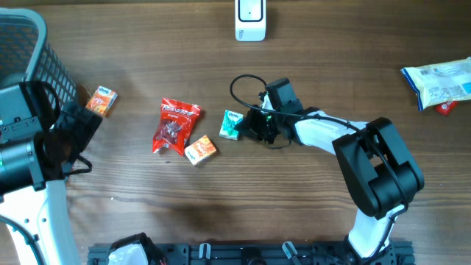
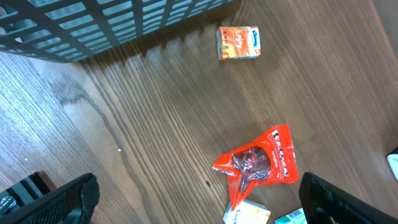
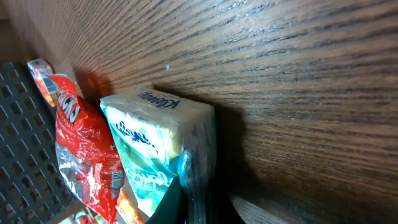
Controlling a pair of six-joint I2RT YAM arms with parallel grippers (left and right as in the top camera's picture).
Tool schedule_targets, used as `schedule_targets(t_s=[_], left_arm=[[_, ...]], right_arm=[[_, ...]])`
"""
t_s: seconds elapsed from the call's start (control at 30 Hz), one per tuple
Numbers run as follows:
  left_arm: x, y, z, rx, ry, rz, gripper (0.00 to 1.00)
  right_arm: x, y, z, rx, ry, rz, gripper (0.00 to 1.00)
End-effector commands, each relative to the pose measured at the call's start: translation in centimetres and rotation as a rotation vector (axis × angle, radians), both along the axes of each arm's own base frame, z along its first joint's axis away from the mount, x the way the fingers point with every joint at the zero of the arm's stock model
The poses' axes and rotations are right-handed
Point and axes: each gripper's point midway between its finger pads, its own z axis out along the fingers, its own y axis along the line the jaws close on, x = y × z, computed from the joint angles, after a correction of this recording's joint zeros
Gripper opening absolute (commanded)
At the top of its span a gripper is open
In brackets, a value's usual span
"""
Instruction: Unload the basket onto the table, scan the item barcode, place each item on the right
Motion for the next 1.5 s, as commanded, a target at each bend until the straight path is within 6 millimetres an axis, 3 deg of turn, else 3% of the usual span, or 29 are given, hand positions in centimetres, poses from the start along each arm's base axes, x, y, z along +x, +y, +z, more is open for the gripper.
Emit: schedule_targets(t_s=[0.0, 0.1, 0.27, 0.4, 0.57, 0.87, 1.27, 1.47], left_arm=[[0.0, 0.0, 0.0, -0.007, -0.005, 0.003, 1.0], [0.1, 0.1, 0.0, -0.006, -0.005, 0.003, 1.0], [0.1, 0.0, 0.0, -0.007, -0.005, 0.003, 1.0], [0.1, 0.0, 0.0, -0.007, -0.005, 0.003, 1.0], [0.1, 0.1, 0.0, -0.006, -0.005, 0.003, 1.0], [-0.1, 0.0, 0.0, -0.008, 0.0, 0.003, 1.0], [0.0, 0.0, 0.0, -0.007, -0.001, 0.003, 1.0], [0.0, 0.0, 0.0, -0.008, 0.0, 0.003, 1.0]], right_arm=[[-0.9, -1.7, -3.9, -0.114, 0.048, -0.042, 0.04], [-0.5, -0.8, -2.5, -0.031, 0.026, -0.013, 0.04], [0.9, -0.2, 3.7, 0.242, -0.093, 0.125, 0.04], [1.2, -1.7, 11.0, 0.586, -0.202, 0.291, 0.04], [-0.4, -4.6, 16.2, 0.797, -0.293, 0.506, 0.04], [1.2, -6.5, 18.1, 0.773, -0.275, 0.44, 0.04], [2.8, -9.3, 17.7, 0.77, -0.229, 0.332, 0.04], [3.5, -9.9, 17.5, 0.765, -0.197, 0.275, 0.04]])
